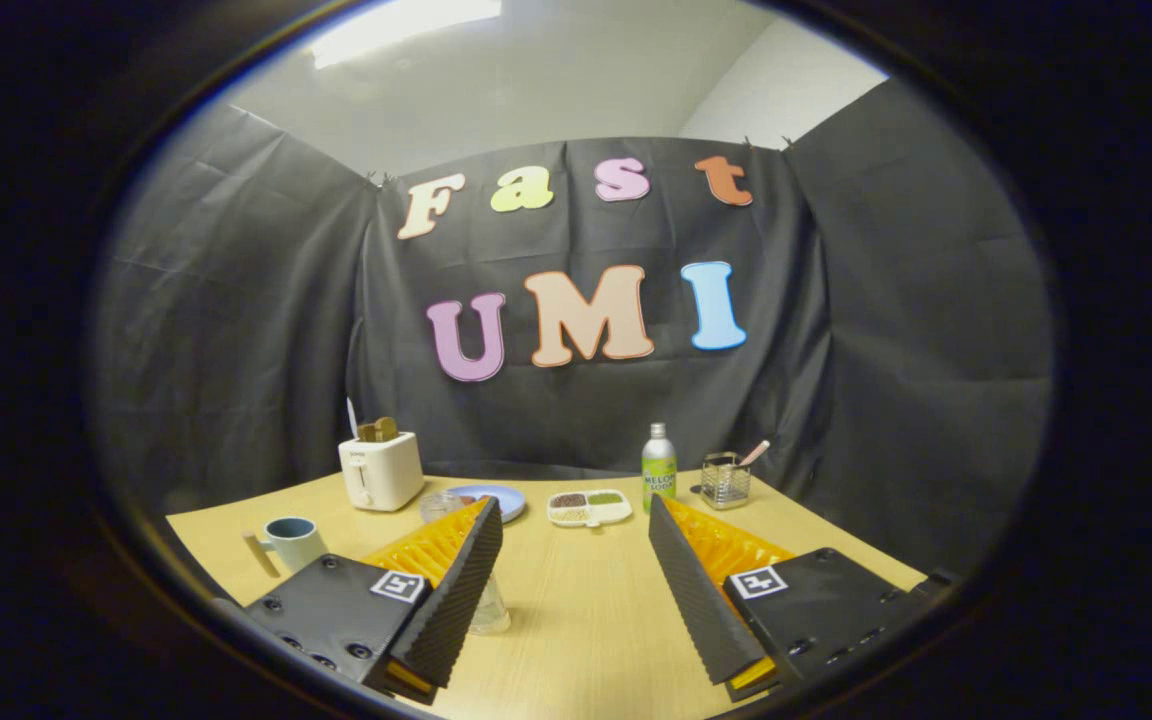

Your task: Take the bottle from table, then pour the juice into the cup, finally place the bottle on the coaster

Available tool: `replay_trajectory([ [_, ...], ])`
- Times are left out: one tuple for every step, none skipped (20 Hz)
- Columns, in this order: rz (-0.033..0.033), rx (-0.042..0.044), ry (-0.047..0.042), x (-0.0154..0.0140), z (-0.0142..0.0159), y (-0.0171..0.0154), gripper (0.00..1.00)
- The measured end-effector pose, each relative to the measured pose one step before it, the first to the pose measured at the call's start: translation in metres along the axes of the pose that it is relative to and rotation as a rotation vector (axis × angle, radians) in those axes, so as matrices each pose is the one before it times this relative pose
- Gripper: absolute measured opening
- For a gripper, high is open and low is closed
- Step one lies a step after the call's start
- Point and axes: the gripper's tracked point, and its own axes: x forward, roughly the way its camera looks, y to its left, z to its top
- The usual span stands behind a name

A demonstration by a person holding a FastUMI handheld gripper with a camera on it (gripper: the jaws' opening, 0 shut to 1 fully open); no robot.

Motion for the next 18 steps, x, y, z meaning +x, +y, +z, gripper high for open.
replay_trajectory([
  [-0.00011, -0.00239, 0.00038, 0.00006, 0.00048, 0.00045, 0.94],
  [-0.00016, -0.00325, -0.00149, -0.00019, 0.00086, -0.00036, 0.94],
  [0.00109, -0.00356, -0.00223, -0.00058, 0.00113, 0.00005, 0.94],
  [0.00030, -0.00172, -0.00213, -0.00089, 0.00127, -0.00027, 0.94],
  [-0.00043, 0.00052, -0.00323, -0.00002, 0.00053, -0.00071, 0.94],
  [-0.00009, 0.00188, -0.00297, -0.00132, 0.00179, -0.00049, 0.94],
  [-0.00127, 0.00306, -0.00363, -0.00163, 0.00123, -0.00016, 0.94],
  [-0.00063, 0.00314, -0.00454, -0.00074, 0.00084, -0.00071, 0.94],
  [-0.00071, 0.00159, -0.00297, -0.00113, 0.00172, -0.00023, 0.94],
  [-0.00179, 0.00000, -0.00278, -0.00109, 0.00133, -0.00046, 0.94],
  [-0.00328, -0.00063, -0.00238, -0.00046, 0.00033, -0.00116, 0.94],
  [-0.00184, -0.00080, -0.00154, 0.00000, 0.00027, 0.00009, 0.94],
  [0.00024, -0.00016, -0.00039, 0.00024, -0.00013, 0.00059, 0.94],
  [0.00133, -0.00059, -0.00034, -0.00032, -0.00060, 0.00140, 0.94],
  [0.00166, -0.00195, 0.00003, -0.00031, 0.00069, 0.00135, 0.94],
  [0.00154, -0.00279, 0.00010, 0.00049, -0.00060, 0.00081, 0.94],
  [0.00228, -0.00256, 0.00030, 0.00046, -0.00047, 0.00204, 0.94],
  [0.00454, -0.00207, 0.00142, 0.00110, -0.00129, 0.00333, 0.94],
])
